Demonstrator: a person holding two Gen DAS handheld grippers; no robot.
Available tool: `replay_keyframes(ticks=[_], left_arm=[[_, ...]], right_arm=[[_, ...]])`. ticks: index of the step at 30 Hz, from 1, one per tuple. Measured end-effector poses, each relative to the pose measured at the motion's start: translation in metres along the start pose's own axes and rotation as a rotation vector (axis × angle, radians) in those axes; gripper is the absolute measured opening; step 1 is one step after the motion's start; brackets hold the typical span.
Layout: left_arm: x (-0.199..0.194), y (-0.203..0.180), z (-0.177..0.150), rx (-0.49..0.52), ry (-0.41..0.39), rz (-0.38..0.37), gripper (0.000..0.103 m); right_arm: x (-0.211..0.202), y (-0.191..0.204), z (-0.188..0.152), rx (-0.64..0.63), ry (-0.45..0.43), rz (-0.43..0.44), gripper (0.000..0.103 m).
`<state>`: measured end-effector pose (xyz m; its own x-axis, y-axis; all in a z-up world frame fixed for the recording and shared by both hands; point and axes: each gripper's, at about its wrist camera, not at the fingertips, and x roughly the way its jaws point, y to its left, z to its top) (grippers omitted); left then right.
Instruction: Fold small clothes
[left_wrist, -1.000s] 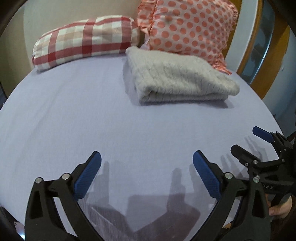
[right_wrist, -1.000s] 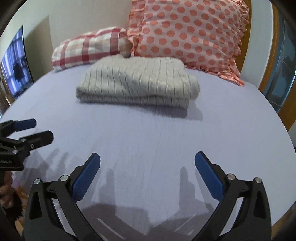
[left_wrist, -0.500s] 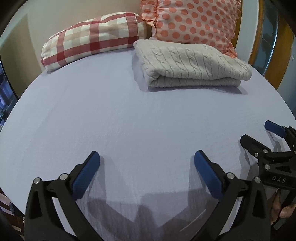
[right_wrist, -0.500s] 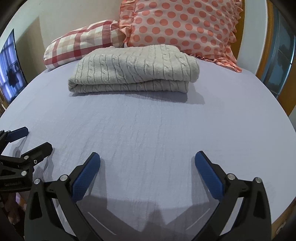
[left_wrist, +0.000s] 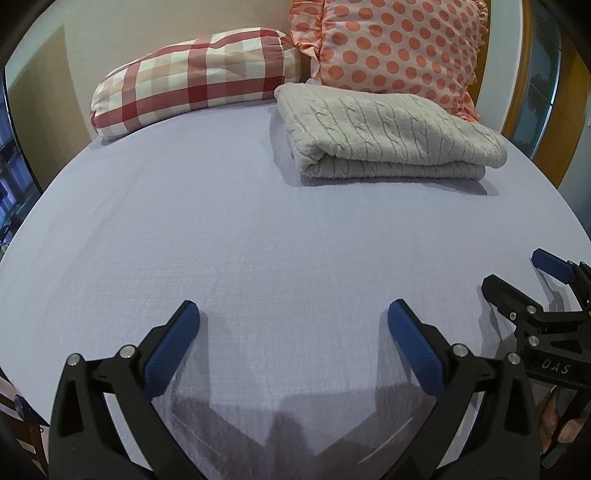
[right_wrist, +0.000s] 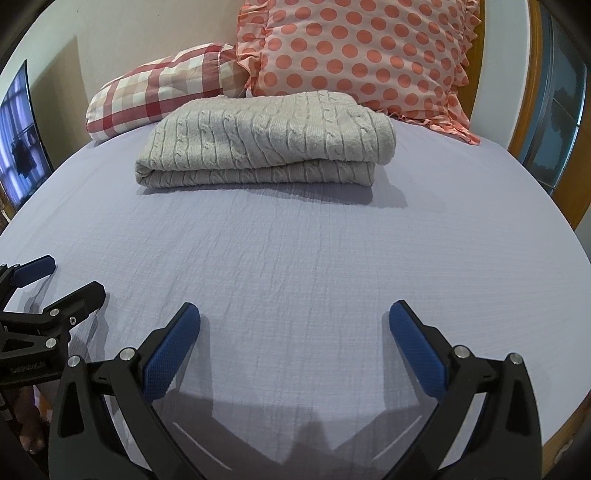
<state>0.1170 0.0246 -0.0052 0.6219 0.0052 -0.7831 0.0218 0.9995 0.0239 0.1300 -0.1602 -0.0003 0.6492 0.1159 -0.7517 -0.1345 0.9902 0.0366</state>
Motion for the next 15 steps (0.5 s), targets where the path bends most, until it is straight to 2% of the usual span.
replay_keyframes(ticks=[15], left_arm=[[0.0016,-0.0008,0.0009,-0.009,0.004,0.007,0.101]], right_arm=[[-0.0007,-0.0024,-0.0011,0.004,-0.004,-0.002,0.102]])
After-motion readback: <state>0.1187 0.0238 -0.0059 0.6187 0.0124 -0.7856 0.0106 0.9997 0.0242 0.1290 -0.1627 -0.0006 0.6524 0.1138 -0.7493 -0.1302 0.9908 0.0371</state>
